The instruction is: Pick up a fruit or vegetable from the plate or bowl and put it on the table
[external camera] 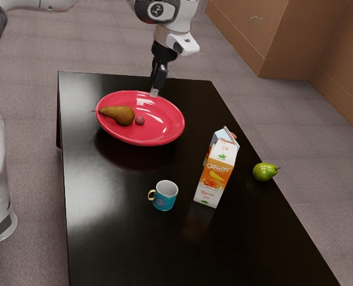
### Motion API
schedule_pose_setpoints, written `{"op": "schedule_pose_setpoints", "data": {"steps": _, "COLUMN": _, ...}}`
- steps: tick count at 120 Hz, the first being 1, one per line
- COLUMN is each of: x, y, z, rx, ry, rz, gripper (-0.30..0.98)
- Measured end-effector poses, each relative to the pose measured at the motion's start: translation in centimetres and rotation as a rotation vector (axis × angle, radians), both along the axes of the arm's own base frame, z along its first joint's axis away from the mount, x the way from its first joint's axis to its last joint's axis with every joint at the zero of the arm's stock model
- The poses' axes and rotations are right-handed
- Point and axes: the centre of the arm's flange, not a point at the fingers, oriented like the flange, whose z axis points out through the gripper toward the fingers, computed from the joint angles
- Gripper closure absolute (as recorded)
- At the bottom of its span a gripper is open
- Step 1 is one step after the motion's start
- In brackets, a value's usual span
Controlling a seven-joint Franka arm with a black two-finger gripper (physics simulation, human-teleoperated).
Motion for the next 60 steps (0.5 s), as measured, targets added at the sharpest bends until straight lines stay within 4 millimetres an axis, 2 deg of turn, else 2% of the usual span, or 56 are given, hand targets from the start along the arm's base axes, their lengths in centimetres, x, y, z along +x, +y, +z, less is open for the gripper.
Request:
{"op": "schedule_pose_setpoints", "data": {"steps": 18, "x": -2.7, "y": 2.6, "z": -2.4, "rx": -0.028, "ry": 0.012, "rz": -0.003, "gripper": 0.0}}
{"op": "schedule_pose_setpoints", "data": {"steps": 37, "x": -6.4, "y": 4.4, "z": -3.3, "rx": -0.063, "ry": 0.003, "rz": 0.019, "gripper": 0.0}}
{"op": "schedule_pose_setpoints", "data": {"steps": 60, "x": -8.2, "y": 5.6, "z": -5.6, "rx": -0.077, "ry": 0.036, "rz": 0.034, "gripper": 0.0}}
